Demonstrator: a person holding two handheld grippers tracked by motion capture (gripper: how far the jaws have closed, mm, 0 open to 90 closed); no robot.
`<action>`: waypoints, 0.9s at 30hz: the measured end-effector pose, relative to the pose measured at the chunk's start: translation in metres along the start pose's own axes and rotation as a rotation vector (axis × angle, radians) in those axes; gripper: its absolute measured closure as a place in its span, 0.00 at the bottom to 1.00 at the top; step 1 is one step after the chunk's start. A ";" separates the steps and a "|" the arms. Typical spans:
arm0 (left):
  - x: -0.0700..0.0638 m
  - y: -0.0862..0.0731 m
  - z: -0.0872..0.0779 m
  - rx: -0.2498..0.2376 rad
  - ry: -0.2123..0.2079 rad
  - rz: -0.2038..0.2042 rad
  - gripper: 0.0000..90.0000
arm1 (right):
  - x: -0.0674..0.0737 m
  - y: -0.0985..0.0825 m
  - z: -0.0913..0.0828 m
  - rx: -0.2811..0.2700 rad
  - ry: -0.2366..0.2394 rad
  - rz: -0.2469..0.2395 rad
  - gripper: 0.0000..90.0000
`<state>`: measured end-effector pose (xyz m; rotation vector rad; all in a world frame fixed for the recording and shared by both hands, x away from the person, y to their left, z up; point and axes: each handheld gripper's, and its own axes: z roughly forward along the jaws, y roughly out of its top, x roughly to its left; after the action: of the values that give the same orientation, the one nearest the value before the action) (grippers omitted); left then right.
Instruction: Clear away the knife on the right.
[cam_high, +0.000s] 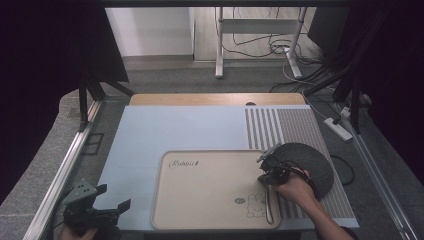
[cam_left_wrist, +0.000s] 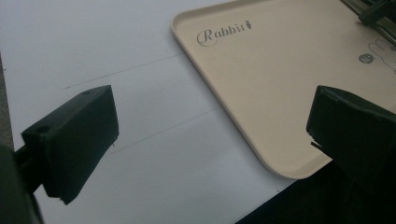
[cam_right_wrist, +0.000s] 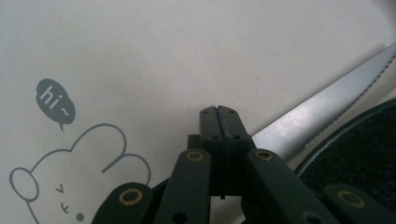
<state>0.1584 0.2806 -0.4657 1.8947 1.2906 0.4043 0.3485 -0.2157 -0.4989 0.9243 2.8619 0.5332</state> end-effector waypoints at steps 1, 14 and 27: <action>0.000 0.000 0.000 0.000 -0.001 -0.003 0.03 | 0.001 0.000 0.000 0.000 -0.003 -0.002 1.00; 0.000 0.000 0.000 0.000 -0.007 -0.002 0.03 | 0.008 0.007 -0.004 -0.055 0.026 0.001 0.88; 0.001 0.000 0.000 -0.001 -0.008 -0.003 0.03 | 0.015 0.010 -0.015 -0.103 0.018 0.005 0.61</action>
<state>0.1587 0.2811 -0.4659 1.8921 1.2875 0.3957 0.3388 -0.2034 -0.4814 0.9150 2.8178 0.6849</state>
